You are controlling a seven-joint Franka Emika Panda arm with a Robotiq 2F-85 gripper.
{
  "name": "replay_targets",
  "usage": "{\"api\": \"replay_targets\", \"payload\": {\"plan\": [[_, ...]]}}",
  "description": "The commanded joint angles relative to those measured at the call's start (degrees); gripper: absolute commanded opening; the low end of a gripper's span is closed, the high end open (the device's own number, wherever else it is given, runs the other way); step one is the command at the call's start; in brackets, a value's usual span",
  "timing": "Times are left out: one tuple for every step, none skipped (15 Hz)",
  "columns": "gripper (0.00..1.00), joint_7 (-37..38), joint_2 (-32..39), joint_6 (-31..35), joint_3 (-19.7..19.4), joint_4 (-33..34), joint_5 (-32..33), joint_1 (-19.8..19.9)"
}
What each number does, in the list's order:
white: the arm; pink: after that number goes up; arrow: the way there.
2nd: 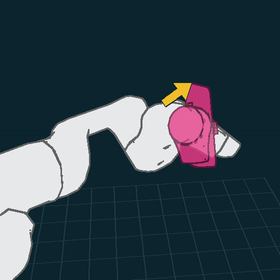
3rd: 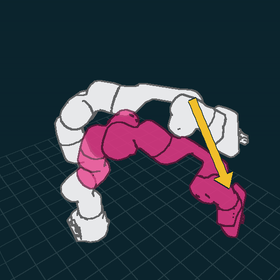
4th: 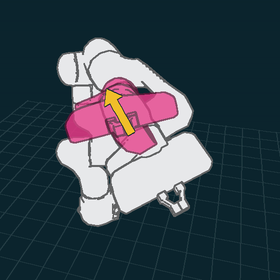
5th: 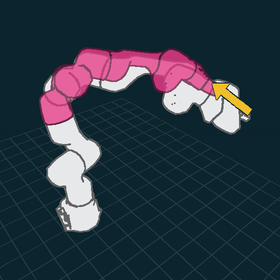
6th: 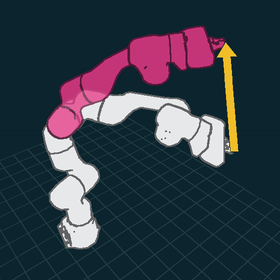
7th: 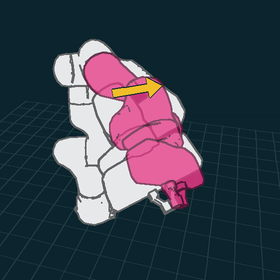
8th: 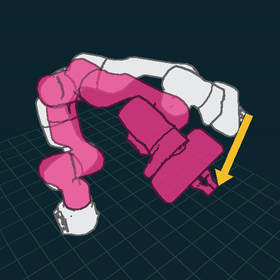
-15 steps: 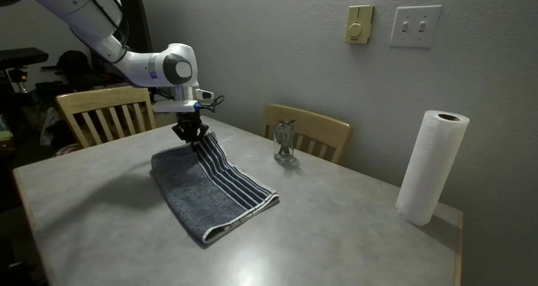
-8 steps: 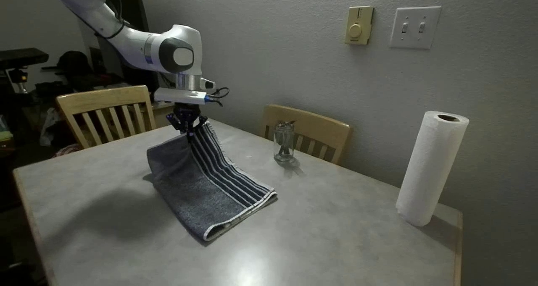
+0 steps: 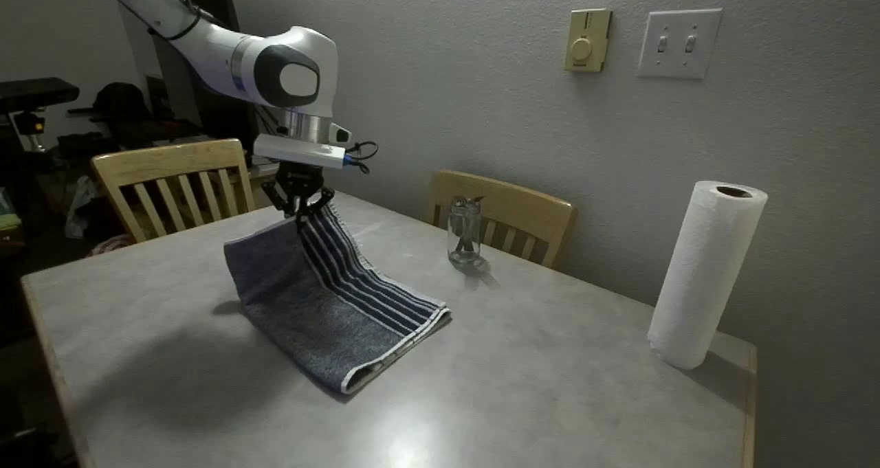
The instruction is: Unfold the towel then fold it again
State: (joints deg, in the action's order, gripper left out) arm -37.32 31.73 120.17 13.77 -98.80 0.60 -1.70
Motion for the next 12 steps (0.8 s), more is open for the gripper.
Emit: {"api": "replay_targets", "payload": {"plan": [[0.02,-2.17,-0.91,-3.06,-0.58,-0.36,0.18,-0.3],[0.02,-2.48,-0.99,-3.79,-0.64,-0.27,0.27,-0.29],[0.02,-3.11,-1.15,-4.12,-0.68,-0.34,0.36,-0.17],[0.02,-3.91,-1.49,-4.43,-0.73,-0.53,0.39,0.06],[0.02,-4.53,-1.81,-4.75,-0.88,-0.66,0.43,0.17],[0.02,-5.39,-2.41,-5.04,-1.08,-1.02,0.47,0.4],[0.02,-6.24,-2.98,-5.1,-1.29,-1.42,0.39,0.67],[0.02,-7.16,-3.6,-5.05,-1.52,-1.8,0.34,0.9],[0.02,-8.1,-4.52,-5.04,-1.88,-2.3,0.41,1.16],[0.02,-9.11,-5.45,-4.94,-2.3,-2.82,0.53,1.47],[0.02,-10.39,-6.11,-5.06,-2.67,-3.03,0.56,1.79],[0.02,-11.61,-6.9,-5.27,-3.13,-3.26,0.65,2.08]]}}
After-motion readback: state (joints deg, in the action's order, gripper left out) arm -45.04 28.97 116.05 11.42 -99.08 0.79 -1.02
